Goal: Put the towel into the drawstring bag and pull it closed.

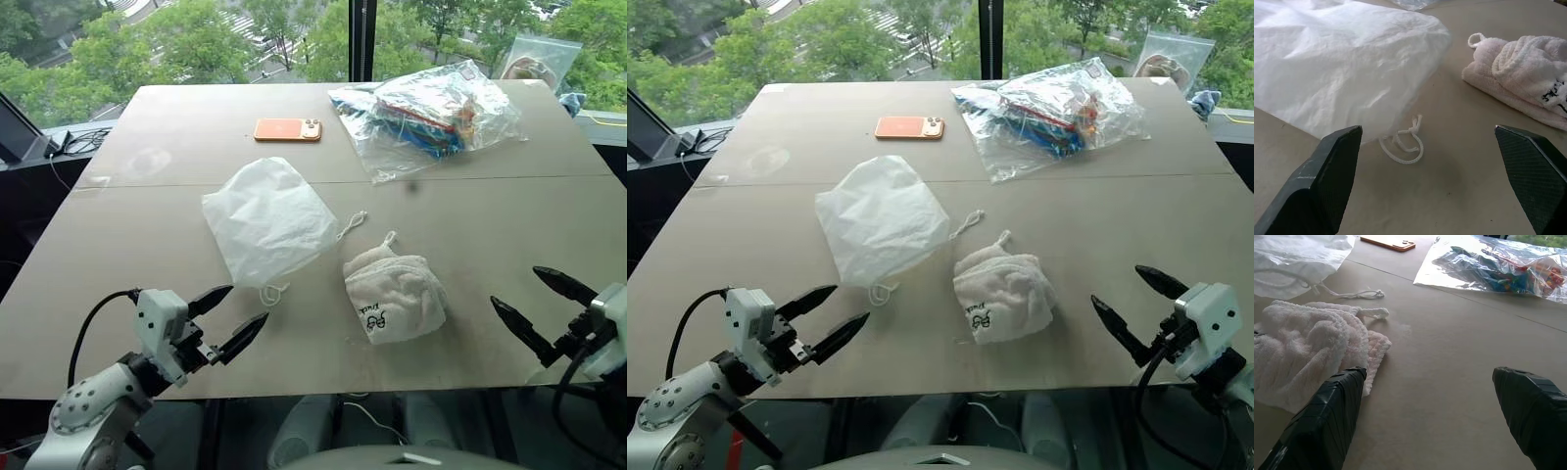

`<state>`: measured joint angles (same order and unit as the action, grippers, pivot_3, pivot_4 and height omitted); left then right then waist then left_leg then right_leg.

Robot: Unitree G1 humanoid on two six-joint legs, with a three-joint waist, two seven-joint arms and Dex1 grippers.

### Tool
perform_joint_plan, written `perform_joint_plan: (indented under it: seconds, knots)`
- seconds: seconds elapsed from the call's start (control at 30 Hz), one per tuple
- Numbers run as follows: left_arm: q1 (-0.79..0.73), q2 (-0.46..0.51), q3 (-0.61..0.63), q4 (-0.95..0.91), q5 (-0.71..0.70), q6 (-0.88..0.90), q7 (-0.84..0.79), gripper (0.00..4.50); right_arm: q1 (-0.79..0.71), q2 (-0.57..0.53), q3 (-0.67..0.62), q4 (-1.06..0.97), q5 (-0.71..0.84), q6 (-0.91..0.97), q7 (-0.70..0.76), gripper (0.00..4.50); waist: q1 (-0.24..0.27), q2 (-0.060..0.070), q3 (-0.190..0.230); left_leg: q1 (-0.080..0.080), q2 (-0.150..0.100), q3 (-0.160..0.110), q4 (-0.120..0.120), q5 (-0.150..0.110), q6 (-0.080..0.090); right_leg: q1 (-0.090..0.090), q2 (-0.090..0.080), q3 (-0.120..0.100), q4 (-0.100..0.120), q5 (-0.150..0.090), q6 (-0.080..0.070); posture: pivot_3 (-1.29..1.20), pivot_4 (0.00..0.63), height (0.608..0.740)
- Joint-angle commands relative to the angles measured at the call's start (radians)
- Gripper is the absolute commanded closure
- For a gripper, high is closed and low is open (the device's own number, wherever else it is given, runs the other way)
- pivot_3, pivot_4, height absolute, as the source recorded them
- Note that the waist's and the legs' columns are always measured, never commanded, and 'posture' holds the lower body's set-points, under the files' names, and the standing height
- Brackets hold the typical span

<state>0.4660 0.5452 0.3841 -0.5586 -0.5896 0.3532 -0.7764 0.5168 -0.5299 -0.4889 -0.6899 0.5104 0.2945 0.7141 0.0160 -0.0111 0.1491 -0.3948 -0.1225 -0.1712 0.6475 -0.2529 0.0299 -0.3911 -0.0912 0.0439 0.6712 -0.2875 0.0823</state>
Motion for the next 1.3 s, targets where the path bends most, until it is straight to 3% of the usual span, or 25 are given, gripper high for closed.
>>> perform_joint_plan:
  seconds: [0.03,0.1,0.33,0.57,0.73,0.93,1.07,1.2,1.3]
  knots:
    - [-0.044,0.026,-0.021,-0.016,0.095,-0.106,0.001,0.0,-0.023,0.002,0.039,-0.055,0.024,-0.05,0.027,0.0,0.0,0.0,0.0,0.0,0.0,0.0,0.0,0.0,0.0,0.0,0.0,0.0,0.0,0.0,0.0,0.0,0.15,0.74]
    - [-0.12,0.039,-0.067,-0.012,0.254,-0.242,0.038,0.0,-0.04,0.0,0.117,-0.119,0.012,-0.122,0.079,0.0,0.001,0.0,0.0,0.0,0.0,0.0,0.0,0.0,0.0,0.0,0.0,0.0,0.0,0.0,0.0,0.0,0.15,0.74]
    - [-0.251,0.046,-0.242,-0.03,0.651,-0.363,0.215,0.0,0.002,-0.065,0.221,-0.198,-0.021,-0.211,0.183,0.0,0.001,0.0,0.0,0.0,0.001,0.0,0.0,0.001,-0.002,0.004,0.001,-0.001,-0.008,0.001,0.0,0.0,0.15,0.74]
    - [-0.295,0.071,-0.381,0.129,1.089,-0.571,0.448,0.0,0.035,-0.072,0.223,-0.204,-0.03,-0.206,0.147,0.0,0.001,0.0,0.0,0.001,0.001,0.0,-0.004,0.0,-0.002,0.004,0.001,-0.001,-0.008,0.001,0.0,0.0,0.15,0.74]
    - [-0.302,0.067,-0.426,0.253,1.263,-0.691,0.629,0.0,0.068,-0.064,0.251,-0.237,-0.058,-0.2,0.108,0.0,0.007,0.0,0.0,0.001,0.001,-0.001,-0.004,-0.001,0.001,0.003,0.001,-0.001,-0.008,0.001,0.0,0.0,0.15,0.74]
    - [-0.367,0.045,-0.449,0.338,1.321,-0.701,0.713,0.0,0.067,-0.059,0.261,-0.259,-0.085,-0.16,0.038,0.0,0.012,0.0,0.0,0.002,0.0,-0.001,-0.004,-0.002,0.001,0.003,0.001,-0.002,-0.008,0.001,0.001,0.0,0.15,0.74]
    - [-0.425,0.038,-0.455,0.371,1.257,-0.679,0.654,0.0,0.052,-0.04,0.263,-0.271,-0.099,-0.125,-0.033,0.0,0.013,0.0,0.0,0.002,0.0,-0.001,-0.004,0.0,-0.001,0.003,0.001,-0.002,-0.007,0.001,0.001,0.0,0.15,0.74]
    - [-0.489,0.036,-0.449,0.368,1.097,-0.577,0.477,1.16,0.052,-0.049,0.27,-0.306,-0.044,0.026,-0.11,0.0,0.01,0.0,0.0,0.002,0.0,-0.001,-0.004,0.001,-0.002,0.003,0.001,-0.002,-0.007,0.001,0.001,0.0,0.15,0.74]
    - [-0.562,0.0,-0.435,0.342,0.951,-0.401,0.339,2.57,0.043,-0.068,0.267,-0.349,-0.092,0.145,-0.199,0.0,0.009,0.001,0.0,0.002,0.0,-0.001,-0.004,0.001,-0.002,0.003,0.001,-0.002,-0.007,0.001,0.001,0.0,0.15,0.74]
